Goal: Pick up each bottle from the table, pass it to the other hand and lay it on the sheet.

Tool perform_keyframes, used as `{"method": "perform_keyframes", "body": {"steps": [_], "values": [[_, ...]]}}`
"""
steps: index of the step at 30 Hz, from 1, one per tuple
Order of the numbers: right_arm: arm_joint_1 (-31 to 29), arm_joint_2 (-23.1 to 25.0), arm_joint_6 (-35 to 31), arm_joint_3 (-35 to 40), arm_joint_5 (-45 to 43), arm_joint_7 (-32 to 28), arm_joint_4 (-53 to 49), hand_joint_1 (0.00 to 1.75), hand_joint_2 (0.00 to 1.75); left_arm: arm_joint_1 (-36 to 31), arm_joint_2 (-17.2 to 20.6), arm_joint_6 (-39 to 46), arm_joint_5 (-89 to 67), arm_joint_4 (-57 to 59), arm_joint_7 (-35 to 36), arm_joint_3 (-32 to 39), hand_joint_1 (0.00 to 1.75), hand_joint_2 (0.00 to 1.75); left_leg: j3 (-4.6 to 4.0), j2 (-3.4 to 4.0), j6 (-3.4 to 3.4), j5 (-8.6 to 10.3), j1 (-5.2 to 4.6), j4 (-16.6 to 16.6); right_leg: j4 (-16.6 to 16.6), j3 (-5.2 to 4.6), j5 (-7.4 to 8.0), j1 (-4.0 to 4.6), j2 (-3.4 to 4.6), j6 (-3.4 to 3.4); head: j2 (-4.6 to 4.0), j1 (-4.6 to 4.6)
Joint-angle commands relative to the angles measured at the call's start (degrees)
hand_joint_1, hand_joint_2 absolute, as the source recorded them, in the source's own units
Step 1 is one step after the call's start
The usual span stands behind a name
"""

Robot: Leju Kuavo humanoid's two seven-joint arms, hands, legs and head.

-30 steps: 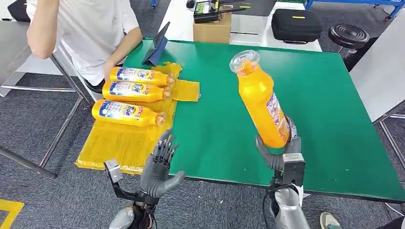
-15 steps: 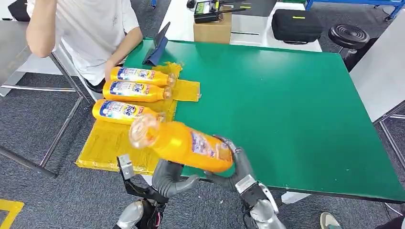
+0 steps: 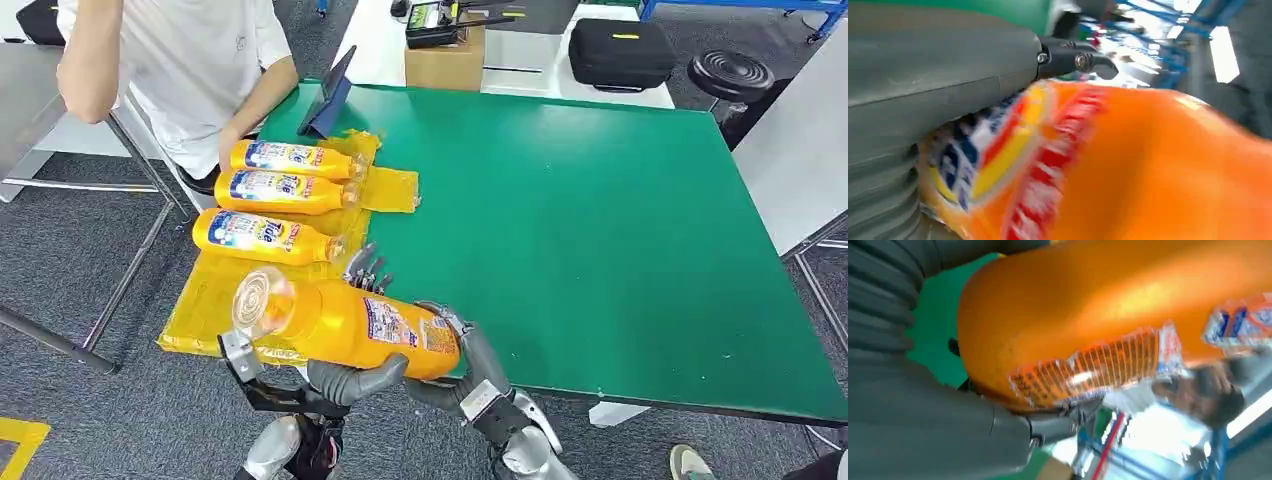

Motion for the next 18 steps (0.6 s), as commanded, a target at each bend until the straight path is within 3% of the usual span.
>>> {"method": "perform_keyframes", "body": {"steps": [1,4,15,16,17,18], "values": [[-4.0,-0.6,1.4,2.5,0.5,-0.1,9.0,1.75,1.75,-2.2,2.6,-6.5,3.7,1.8,2.5,-2.0,1.75,1.75,0.29,0.08,-0.08,-0.08,0.04,-0.1,-0.1,0.28,-0.06,0.05,0.01,-0.12,-0.02,0.02],[-4.0,-0.5,1.7,2.5,0.7,-0.1,9.2,1.75,1.75,-2.5,2.9,-10.5,5.8,3.3,4.1,-2.7,1.75,1.75,0.21,0.02,-0.06,-0.03,0.02,-0.1,-0.1,0.21,-0.04,0.03,-0.04,-0.09,0.00,0.02],[-4.0,-0.5,1.7,2.1,0.9,-0.1,9.0,1.75,1.75,-2.9,2.8,-10.7,3.8,5.4,5.2,-3.3,1.75,1.75,0.34,0.03,-0.09,-0.09,0.04,-0.1,-0.1,0.33,-0.10,0.06,-0.06,-0.15,0.00,0.00],[-3.9,-0.5,1.6,2.1,1.1,-0.1,8.9,1.66,1.75,-3.0,2.7,-11.1,4.1,6.2,5.8,-3.4,1.75,1.75,0.23,-0.01,-0.07,-0.05,0.03,-0.1,-0.1,0.24,-0.06,0.04,-0.08,-0.11,0.00,0.02],[-3.8,-0.5,1.7,2.0,1.1,-0.1,8.6,0.75,1.75,-3.0,2.7,-11.0,4.2,6.9,6.2,-3.3,1.75,1.75,0.17,0.00,-0.05,-0.03,0.01,-0.1,-0.1,0.18,-0.04,0.03,-0.06,-0.08,0.00,0.02],[-3.5,-0.3,1.5,1.6,0.9,0.0,7.9,0.00,1.75,-3.1,2.3,-10.9,4.8,7.8,6.9,-2.9,1.75,1.75,0.32,0.01,-0.08,-0.08,0.02,-0.1,-0.1,0.31,-0.10,0.03,-0.08,-0.13,0.00,0.02]]}}
